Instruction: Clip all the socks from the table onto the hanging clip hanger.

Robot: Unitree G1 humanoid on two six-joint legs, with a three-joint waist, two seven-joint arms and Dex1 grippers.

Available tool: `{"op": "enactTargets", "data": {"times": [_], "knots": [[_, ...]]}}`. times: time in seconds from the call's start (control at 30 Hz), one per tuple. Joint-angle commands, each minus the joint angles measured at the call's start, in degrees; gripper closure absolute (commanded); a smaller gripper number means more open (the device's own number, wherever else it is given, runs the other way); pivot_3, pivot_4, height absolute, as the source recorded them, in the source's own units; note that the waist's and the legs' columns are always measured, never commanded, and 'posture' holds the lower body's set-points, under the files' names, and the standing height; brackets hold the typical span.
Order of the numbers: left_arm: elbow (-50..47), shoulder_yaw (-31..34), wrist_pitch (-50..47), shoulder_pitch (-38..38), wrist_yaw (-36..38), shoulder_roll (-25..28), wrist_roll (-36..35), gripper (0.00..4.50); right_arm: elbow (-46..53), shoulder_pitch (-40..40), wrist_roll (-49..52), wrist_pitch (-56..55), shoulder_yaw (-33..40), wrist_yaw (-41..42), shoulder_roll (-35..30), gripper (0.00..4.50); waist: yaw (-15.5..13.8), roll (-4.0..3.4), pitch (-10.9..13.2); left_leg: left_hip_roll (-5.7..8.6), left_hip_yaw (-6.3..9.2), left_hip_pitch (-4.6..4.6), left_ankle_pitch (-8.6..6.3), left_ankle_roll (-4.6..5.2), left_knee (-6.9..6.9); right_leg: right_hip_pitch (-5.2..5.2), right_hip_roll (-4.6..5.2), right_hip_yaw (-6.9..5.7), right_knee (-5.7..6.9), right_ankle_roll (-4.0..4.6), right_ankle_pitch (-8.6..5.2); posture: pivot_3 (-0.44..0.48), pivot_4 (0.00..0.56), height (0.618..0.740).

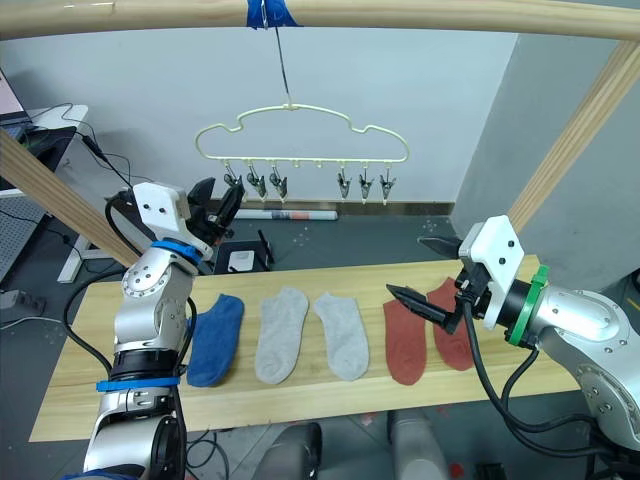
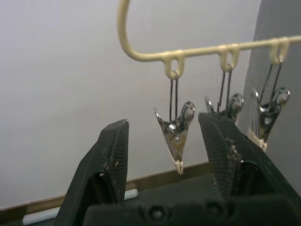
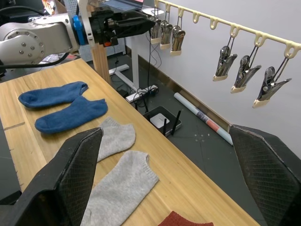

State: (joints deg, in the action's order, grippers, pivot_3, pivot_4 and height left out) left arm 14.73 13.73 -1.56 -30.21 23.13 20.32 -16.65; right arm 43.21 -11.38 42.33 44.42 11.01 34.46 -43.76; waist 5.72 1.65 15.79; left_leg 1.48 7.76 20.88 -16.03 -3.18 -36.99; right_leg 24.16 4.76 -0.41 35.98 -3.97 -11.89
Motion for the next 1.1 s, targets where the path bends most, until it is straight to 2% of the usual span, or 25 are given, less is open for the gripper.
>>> {"op": "enactTargets", "data": {"times": [0.03,0.53,1.03,1.1], "knots": [[-1.29,-0.32,1.67,-0.69,-1.23,-0.27,1.07,1.92,1.63,-0.75,1.36,-0.53,0.35,-0.42,0.13,0.0,-0.02,0.04,0.14,0.0,0.01,0.0,0.0,0.0,-0.01,0.0,0.0,0.0,0.0,-0.01,-0.01,-0.266,0.297,0.74],[3.69,0.21,6.83,-5.21,-5.19,-2.25,2.25,1.92,0.74,-3.09,3.57,0.09,-0.01,-1.18,0.06,0.0,0.02,0.15,0.68,0.0,0.0,0.04,0.0,0.0,0.0,0.03,0.0,0.0,-0.01,-0.05,-0.02,-0.264,0.303,0.74],[4.81,-0.61,6.43,-6.37,-5.47,-3.04,2.15,1.92,-0.18,-4.71,4.2,0.38,-0.61,-1.35,-0.09,0.0,0.05,0.15,0.75,0.0,0.0,0.06,0.0,0.0,0.01,0.05,0.0,0.0,-0.02,-0.06,-0.03,-0.267,0.302,0.74],[5.17,-0.73,6.65,-6.58,-5.65,-2.92,2.58,2.3,-0.21,-4.74,4.15,0.39,-0.64,-1.41,-0.09,0.0,0.06,0.14,0.75,0.0,-0.01,0.06,0.0,0.0,0.01,0.05,0.0,0.0,-0.02,-0.06,-0.03,-0.267,0.302,0.74]]}}
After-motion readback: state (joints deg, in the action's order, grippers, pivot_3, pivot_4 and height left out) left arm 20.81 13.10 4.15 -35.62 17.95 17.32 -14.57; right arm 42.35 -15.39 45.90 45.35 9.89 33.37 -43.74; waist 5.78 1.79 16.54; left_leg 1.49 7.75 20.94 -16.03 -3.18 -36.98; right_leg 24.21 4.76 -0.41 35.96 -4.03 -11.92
